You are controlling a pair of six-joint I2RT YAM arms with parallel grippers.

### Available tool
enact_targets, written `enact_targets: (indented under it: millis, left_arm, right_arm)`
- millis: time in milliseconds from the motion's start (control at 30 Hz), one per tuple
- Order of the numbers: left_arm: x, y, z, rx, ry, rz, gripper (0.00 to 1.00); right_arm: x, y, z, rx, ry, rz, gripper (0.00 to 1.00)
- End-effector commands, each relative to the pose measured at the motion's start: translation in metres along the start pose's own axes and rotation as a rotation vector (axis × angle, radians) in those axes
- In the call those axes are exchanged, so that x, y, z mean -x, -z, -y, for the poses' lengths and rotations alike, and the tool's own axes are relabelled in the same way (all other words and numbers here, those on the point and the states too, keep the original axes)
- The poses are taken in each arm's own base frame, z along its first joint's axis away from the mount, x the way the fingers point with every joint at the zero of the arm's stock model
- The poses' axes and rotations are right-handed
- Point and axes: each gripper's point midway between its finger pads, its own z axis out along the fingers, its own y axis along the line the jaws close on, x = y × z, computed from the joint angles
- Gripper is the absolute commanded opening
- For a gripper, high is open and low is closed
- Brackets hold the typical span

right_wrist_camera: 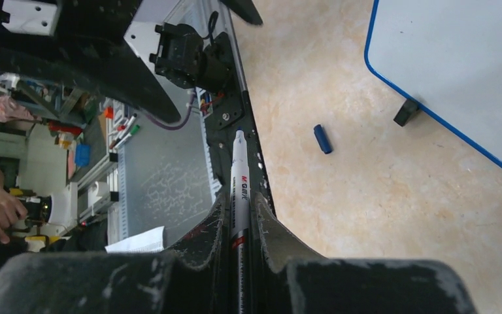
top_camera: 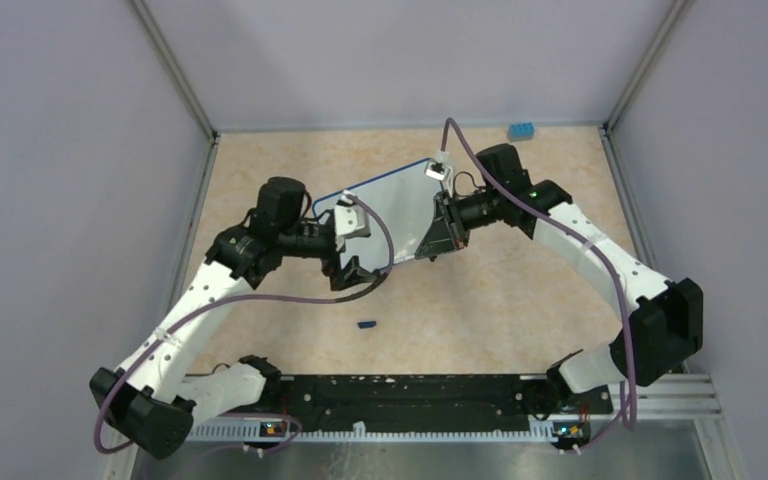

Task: Write a sentence on the whiteboard
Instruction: Pass from the right arm to the left

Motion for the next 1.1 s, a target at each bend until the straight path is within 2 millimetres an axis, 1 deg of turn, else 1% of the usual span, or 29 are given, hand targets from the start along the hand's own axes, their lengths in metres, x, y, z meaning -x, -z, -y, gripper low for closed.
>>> enact_targets:
  millis: [0, 133, 300, 400, 467, 567, 633, 733, 833, 867, 900, 933, 967, 1067]
  left_arm:
    - [0.003, -0.02, -0.006, 0.027, -0.127, -0.025, 0.95]
    - [-0.005, -0.035, -0.005, -0.01, -0.12, -0.05, 0.92]
    - [-0.015, -0.053, 0.0, -0.062, -0.113, -0.084, 0.81]
    - [-0.016, -0.057, -0.002, -0.057, -0.099, -0.086, 0.63]
    - [-0.016, -0.059, -0.002, -0.058, -0.086, -0.086, 0.55]
    - [-0.011, -0.062, -0.002, -0.057, -0.075, -0.073, 0.49]
    - [-0.007, -0.064, -0.001, -0.064, -0.068, -0.061, 0.44]
    - [-0.005, -0.065, 0.0, -0.069, -0.054, -0.052, 0.3]
    - [-0.007, -0.066, 0.002, -0.077, -0.034, -0.053, 0.13]
    - [-0.007, -0.066, 0.003, -0.077, -0.021, -0.054, 0.09]
    - [-0.008, -0.067, 0.004, -0.078, -0.001, -0.055, 0.03]
    - [-0.01, -0.067, 0.004, -0.079, 0.012, -0.058, 0.0]
    - [-0.011, -0.068, 0.004, -0.075, 0.025, -0.061, 0.0]
    - [-0.014, -0.068, 0.004, -0.067, 0.041, -0.067, 0.0]
  right_arm:
    - [0.012, -0.01, -0.013, 0.072, 0.023, 0.015, 0.0]
    - [0.013, -0.02, -0.01, 0.088, 0.014, -0.002, 0.0]
    - [0.016, -0.026, -0.006, 0.098, -0.023, 0.005, 0.0]
    - [0.018, -0.028, -0.008, 0.111, -0.036, 0.009, 0.0]
    - [0.019, -0.029, -0.009, 0.122, -0.043, 0.014, 0.0]
    - [0.019, -0.03, -0.01, 0.129, -0.039, 0.014, 0.0]
    - [0.018, -0.03, -0.012, 0.133, -0.036, 0.014, 0.0]
    - [0.018, -0.03, -0.013, 0.132, -0.029, 0.015, 0.0]
    - [0.018, -0.029, -0.013, 0.123, -0.022, 0.016, 0.0]
    - [0.018, -0.029, -0.012, 0.12, -0.018, 0.017, 0.04]
    - [0.017, -0.029, -0.012, 0.12, -0.015, 0.017, 0.12]
    - [0.017, -0.029, -0.012, 0.119, -0.012, 0.016, 0.18]
    - [0.017, -0.029, -0.011, 0.114, -0.013, 0.017, 0.21]
    - [0.018, -0.027, -0.011, 0.096, -0.002, 0.025, 0.27]
